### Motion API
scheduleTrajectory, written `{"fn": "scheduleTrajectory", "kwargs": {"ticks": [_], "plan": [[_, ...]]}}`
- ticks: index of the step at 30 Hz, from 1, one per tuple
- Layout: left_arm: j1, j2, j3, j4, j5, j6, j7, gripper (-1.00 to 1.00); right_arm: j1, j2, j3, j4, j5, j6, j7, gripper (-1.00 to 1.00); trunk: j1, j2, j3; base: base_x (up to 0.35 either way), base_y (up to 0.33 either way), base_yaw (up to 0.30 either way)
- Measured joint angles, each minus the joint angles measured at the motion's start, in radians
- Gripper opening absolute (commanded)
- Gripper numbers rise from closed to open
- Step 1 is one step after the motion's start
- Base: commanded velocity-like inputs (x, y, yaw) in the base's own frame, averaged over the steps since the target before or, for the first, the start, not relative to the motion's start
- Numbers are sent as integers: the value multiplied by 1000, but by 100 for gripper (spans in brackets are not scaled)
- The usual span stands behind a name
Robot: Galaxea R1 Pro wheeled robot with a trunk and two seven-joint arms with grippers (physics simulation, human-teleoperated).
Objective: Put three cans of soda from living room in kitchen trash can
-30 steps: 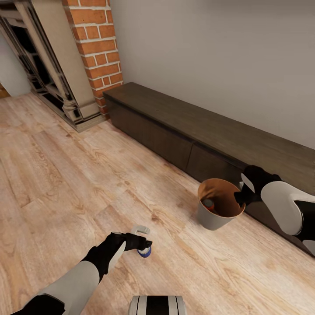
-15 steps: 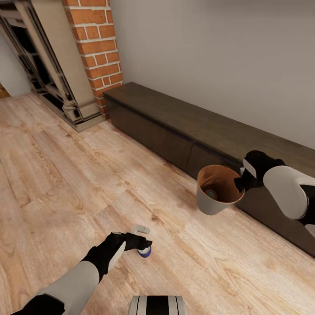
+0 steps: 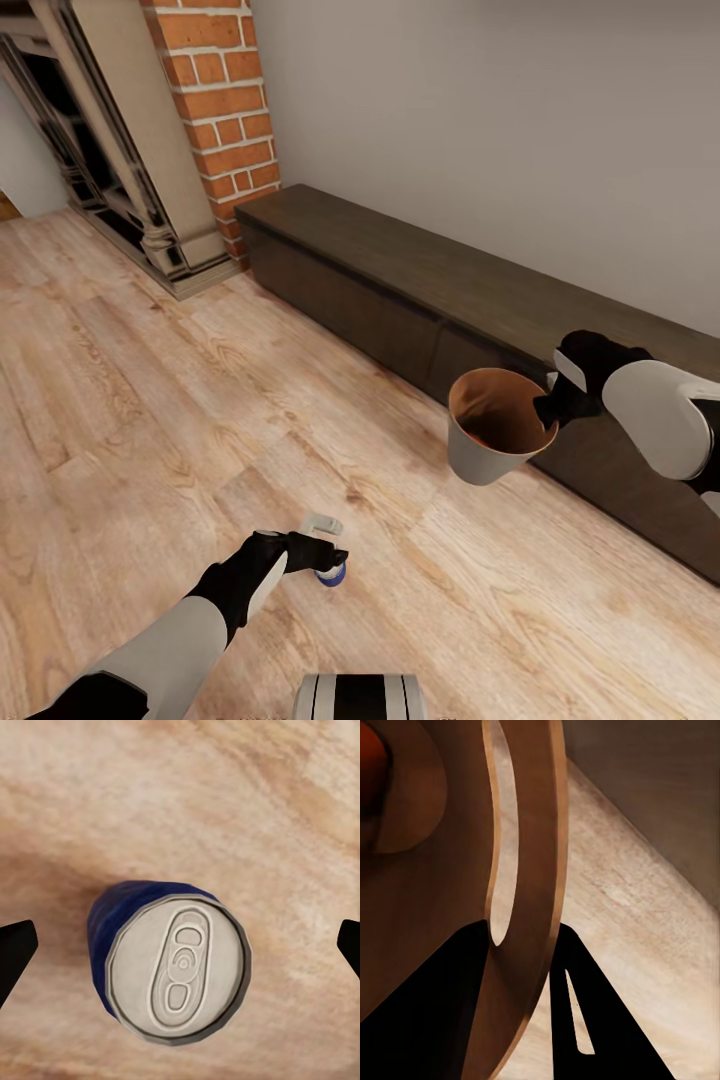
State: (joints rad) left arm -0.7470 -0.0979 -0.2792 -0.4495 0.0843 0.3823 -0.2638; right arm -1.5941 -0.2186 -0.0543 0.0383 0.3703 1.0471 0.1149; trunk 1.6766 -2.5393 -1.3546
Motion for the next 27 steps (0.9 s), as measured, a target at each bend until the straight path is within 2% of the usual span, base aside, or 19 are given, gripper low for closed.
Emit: {"fn": "scheduleTrajectory", "kwargs": {"ticks": [14, 25, 27], "plan": [[0, -2, 0, 0, 0, 0, 0, 100, 0, -1, 4, 0, 1, 0, 0, -100, 6, -3, -54, 0, 0, 0], [0, -2, 0, 0, 0, 0, 0, 100, -1, 1, 5, 0, 1, 0, 0, -100, 6, -3, -54, 0, 0, 0], [0, -2, 0, 0, 0, 0, 0, 100, 0, 0, 6, 0, 0, 0, 0, -100, 7, -4, -62, 0, 0, 0]]}}
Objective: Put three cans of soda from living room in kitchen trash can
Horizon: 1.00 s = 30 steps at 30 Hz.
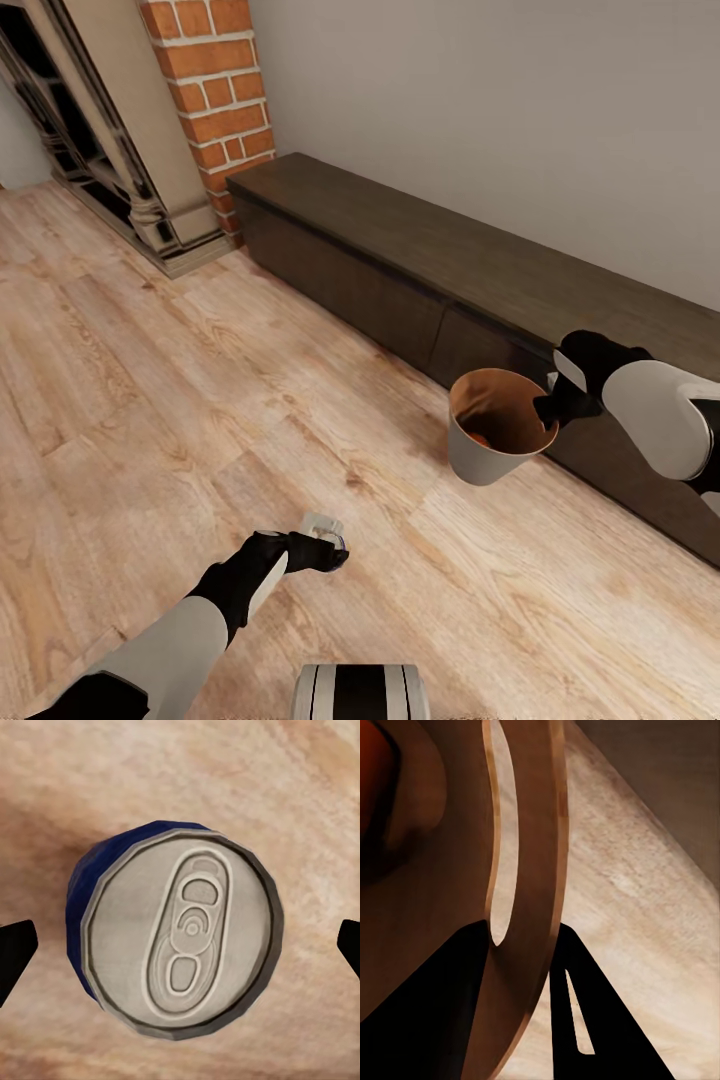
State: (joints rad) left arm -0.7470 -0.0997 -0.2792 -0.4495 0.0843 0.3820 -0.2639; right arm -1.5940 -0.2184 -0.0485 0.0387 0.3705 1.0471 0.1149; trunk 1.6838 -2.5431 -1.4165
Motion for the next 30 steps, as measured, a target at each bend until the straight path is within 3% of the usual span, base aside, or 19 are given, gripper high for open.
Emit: {"fn": "scheduleTrajectory", "kwargs": {"ticks": [5, 15, 16, 30], "plan": [[0, 0, 0, 0, 0, 0, 0, 100, 1, -1, 3, 0, 4, 0, -1, -100, 2, -1, -19, 0, 0, 0], [1, 0, 0, 0, 0, -7, 0, 100, 1, -2, 2, 0, 3, 0, 0, -100, 2, -1, -19, 0, 0, 0], [1, 0, 0, 0, 0, -7, 0, -100, 1, -2, 4, 0, 2, 0, 0, -100, 2, -1, -19, 0, 0, 0], [1, 0, 0, 0, 3, -15, 0, -100, 1, -1, 21, 0, 1, 0, 0, -100, 2, -1, -19, 0, 0, 0]]}}
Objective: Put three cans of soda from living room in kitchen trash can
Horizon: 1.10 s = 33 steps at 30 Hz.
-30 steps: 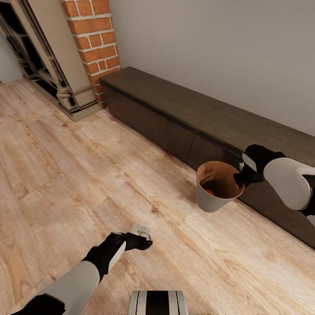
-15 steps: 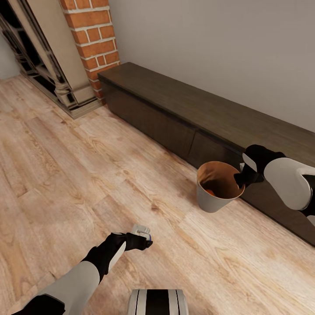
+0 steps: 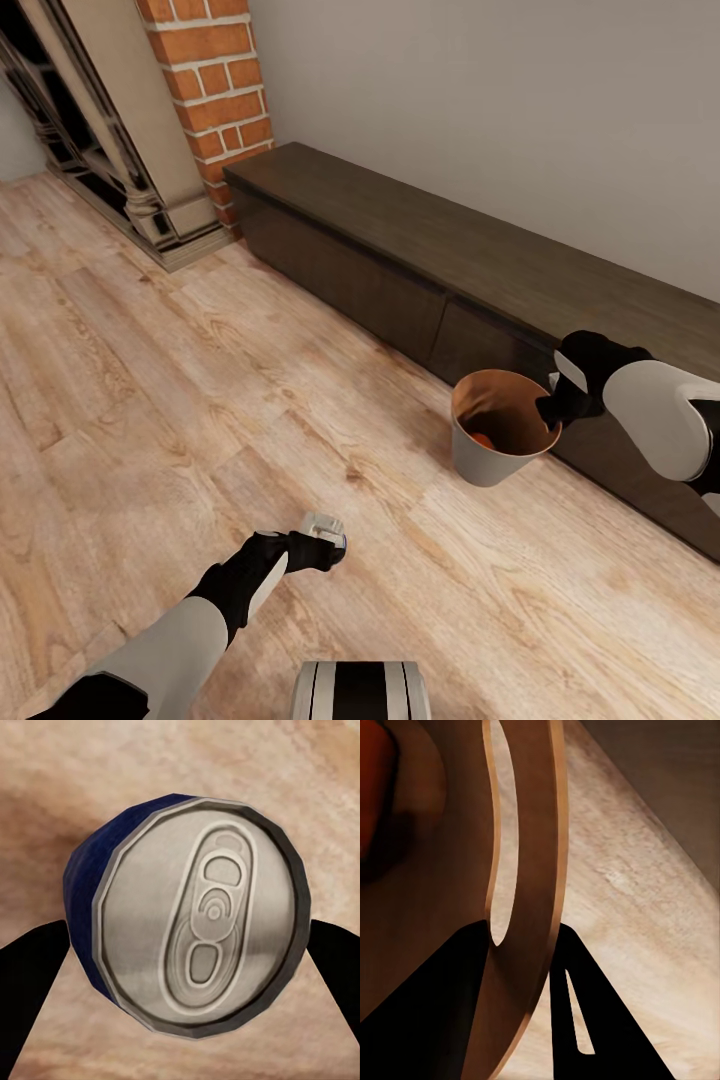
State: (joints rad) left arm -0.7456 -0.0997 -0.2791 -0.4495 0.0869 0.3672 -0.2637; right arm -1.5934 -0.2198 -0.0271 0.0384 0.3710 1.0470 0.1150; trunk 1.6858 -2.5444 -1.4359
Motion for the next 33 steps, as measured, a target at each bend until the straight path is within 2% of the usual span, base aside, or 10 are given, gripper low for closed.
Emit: {"fn": "scheduleTrajectory", "kwargs": {"ticks": [6, 33], "plan": [[0, 0, 0, 0, 0, 1, 0, -100, 0, 0, 2, 0, 2, 0, -1, -100, 0, 0, 0, 0, 0, 0], [-1, 7, -1, -1, -5, 16, -3, -100, 8, 3, 4, 0, 3, 0, 0, -100, -12, 6, 104, 0, 0, 0]]}}
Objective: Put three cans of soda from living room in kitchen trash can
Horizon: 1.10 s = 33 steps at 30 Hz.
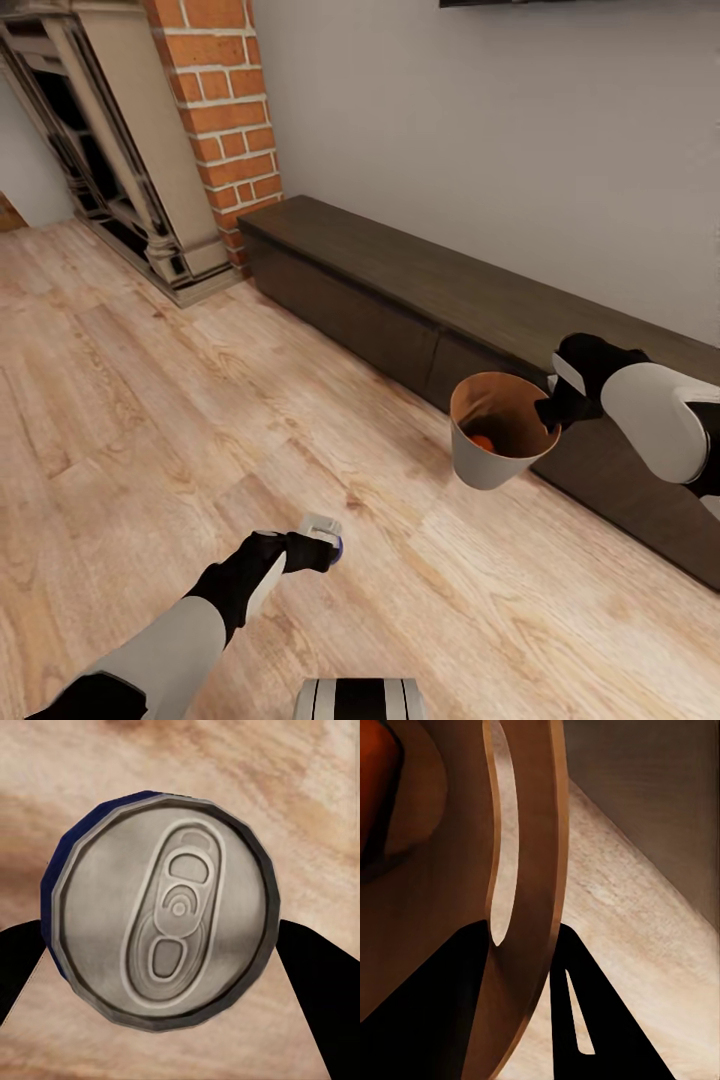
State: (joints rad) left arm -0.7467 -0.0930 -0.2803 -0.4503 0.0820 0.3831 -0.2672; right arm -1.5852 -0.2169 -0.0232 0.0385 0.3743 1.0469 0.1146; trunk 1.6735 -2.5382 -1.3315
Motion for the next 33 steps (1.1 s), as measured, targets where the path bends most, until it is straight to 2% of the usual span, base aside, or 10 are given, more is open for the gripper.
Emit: {"fn": "scheduleTrajectory", "kwargs": {"ticks": [13, 18, 23, 28, 33], "plan": [[0, 1, 0, -1, 0, 1, 0, -100, 2, 20, 6, 0, 4, 0, -1, -100, -6, 3, 51, 0, 0, 0], [0, 1, 0, 0, 0, 1, 0, -100, 2, 25, -7, -1, -5, 0, 1, -100, -8, 4, 71, 0, 0, 8], [0, 3, 2, -1, 1, 1, 0, -100, 4, 27, 12, -1, 12, 0, -2, -100, -10, 5, 90, 0, 0, 146], [0, 4, 4, -1, 2, 1, 0, -100, 9, 29, -3, 0, -4, 0, 1, -100, -13, 7, 109, 0, 0, 203], [0, 6, 4, -6, 5, 2, 0, -100, 14, 35, 7, 0, 2, 0, -1, -100, -15, 8, 129, 0, 0, 216]]}}
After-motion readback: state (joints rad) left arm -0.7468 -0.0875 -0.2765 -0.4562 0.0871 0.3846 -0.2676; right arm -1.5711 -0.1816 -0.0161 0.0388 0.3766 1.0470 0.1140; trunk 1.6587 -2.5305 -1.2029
